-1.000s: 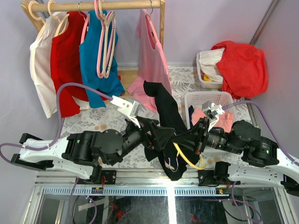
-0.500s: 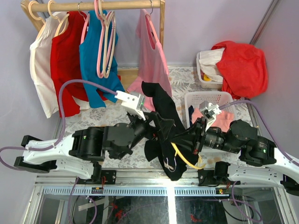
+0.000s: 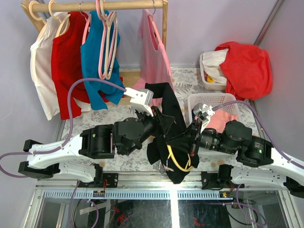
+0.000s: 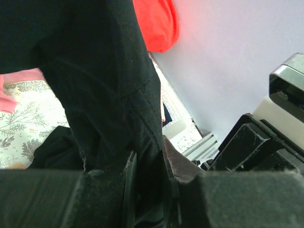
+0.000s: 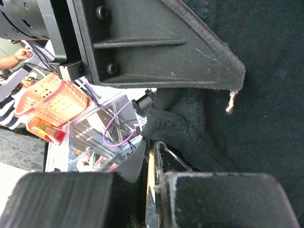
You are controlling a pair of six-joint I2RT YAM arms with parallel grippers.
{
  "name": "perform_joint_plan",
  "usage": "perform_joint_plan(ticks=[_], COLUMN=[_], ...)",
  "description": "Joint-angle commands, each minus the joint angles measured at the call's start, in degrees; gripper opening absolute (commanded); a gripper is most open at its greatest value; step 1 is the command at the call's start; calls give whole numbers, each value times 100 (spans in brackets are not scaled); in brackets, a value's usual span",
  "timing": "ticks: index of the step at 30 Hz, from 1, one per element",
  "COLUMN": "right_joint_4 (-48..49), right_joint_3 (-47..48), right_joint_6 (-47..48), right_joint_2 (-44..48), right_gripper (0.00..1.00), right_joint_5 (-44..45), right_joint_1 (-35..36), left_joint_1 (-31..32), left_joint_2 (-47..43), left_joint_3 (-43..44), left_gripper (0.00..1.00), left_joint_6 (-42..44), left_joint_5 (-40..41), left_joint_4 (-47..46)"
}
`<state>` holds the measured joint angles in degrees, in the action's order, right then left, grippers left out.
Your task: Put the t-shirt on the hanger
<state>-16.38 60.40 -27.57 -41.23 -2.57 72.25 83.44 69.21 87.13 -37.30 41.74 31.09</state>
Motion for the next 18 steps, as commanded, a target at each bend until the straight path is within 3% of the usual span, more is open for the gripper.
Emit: perform_joint_plan(ticks=[1, 3, 5, 8, 18], right_joint_4=[793, 790, 800, 739, 335], right_joint_3=[284, 311, 320, 303, 243], right_joint_6=[121, 133, 130, 88, -161], right_joint_2=[8, -41, -44, -18, 344], right_gripper=[0, 0, 0, 2, 37], right_joint_5=[134, 156, 171, 227, 98], right_joint_1=[-18, -17, -18, -18, -18], left_joint_1=[-31, -29, -37, -32, -31], left_joint_2=[25, 49, 34, -54, -83], left_joint_3=[-111, -164, -237, -308, 183], left_gripper=[17, 14, 2, 0, 0], left_joint_6=[-84, -133, -150, -119, 355], left_joint_5=[-320, -440, -477, -387, 136], left_joint_4=[-202, -253, -278, -266, 59])
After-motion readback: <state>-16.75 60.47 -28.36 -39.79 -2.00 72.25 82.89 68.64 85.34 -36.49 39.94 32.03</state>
